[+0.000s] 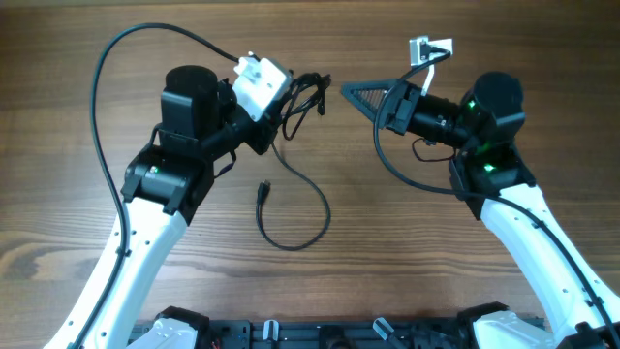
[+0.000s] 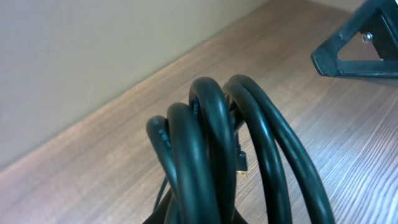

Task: Untangle cables

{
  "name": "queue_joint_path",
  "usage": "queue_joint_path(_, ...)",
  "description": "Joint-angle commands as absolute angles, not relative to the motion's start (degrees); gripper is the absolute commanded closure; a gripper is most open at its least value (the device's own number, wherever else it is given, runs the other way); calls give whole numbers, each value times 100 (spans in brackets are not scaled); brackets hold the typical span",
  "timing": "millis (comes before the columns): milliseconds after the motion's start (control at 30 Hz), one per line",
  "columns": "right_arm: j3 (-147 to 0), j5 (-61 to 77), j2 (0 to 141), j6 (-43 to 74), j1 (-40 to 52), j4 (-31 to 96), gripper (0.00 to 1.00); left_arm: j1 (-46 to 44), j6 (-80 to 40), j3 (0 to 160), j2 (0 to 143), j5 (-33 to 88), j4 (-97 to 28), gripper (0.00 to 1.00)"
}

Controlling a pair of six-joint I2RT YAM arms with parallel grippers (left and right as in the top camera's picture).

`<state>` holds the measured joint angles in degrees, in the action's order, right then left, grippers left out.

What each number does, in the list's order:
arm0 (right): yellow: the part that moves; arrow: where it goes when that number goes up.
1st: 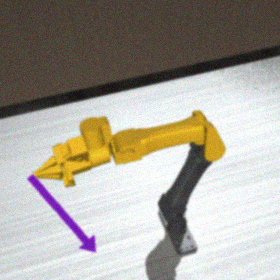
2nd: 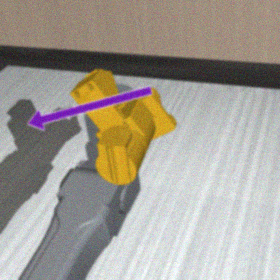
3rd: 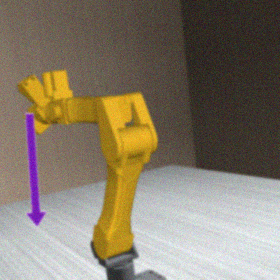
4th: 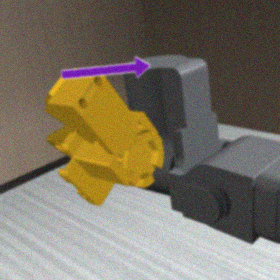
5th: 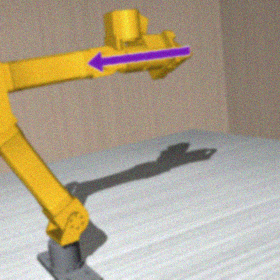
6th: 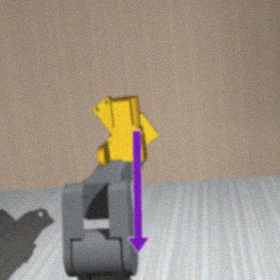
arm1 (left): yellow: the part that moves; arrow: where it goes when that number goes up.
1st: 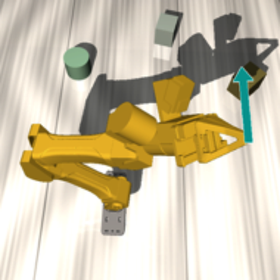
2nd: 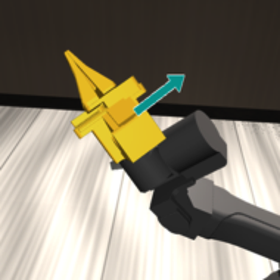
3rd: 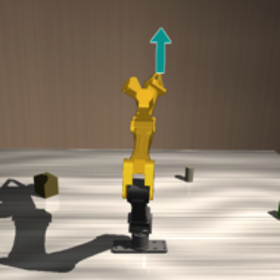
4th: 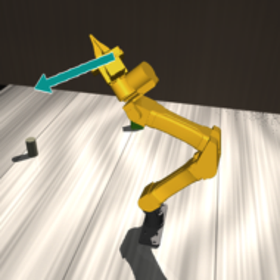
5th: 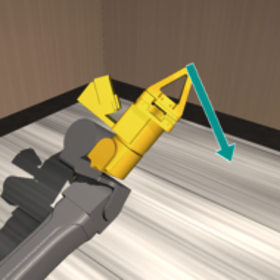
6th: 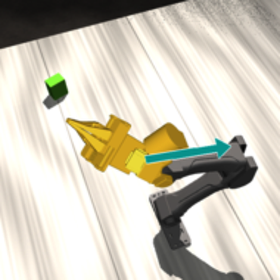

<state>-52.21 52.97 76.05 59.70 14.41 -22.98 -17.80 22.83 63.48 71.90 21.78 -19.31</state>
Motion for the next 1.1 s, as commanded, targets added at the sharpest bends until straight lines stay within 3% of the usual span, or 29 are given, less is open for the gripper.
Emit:
queue_joint_path(0, -5277, 5537, 7566, 7540, 1678, -2508, 33, -2036, 3485, 6377, 7131, 2314, -1887, 96)
queue_joint_path(233, -5277, 5334, 7566, 8562, 1900, -2316, 42, -2276, 4204, 6377, 7131, 2309, -1776, 96)
queue_joint_path(267, -5277, 5210, 7566, 8715, 1900, -2152, 54, -2276, 4246, 6377, 7131, 2309, -1715, 96)
queue_joint_path(400, -5277, 5046, 7566, 8720, 1900, -1837, 62, -2276, 4486, 6377, 7131, 2316, -1693, 96)
queue_joint_path(833, -5277, 4722, 7566, 8851, 1900, -1708, 66, -2279, 5103, 6377, 7131, 2661, -1616, 96)
queue_joint_path(1000, -5277, 4720, 7566, 8792, 1914, -1629, 91, -2276, 5103, 6377, 7131, 2657, -1608, 96)
queue_joint_path(1067, -5277, 4722, 7566, 8694, 1922, -1559, 95, -2274, 5100, 6377, 7131, 2650, -1610, 96)
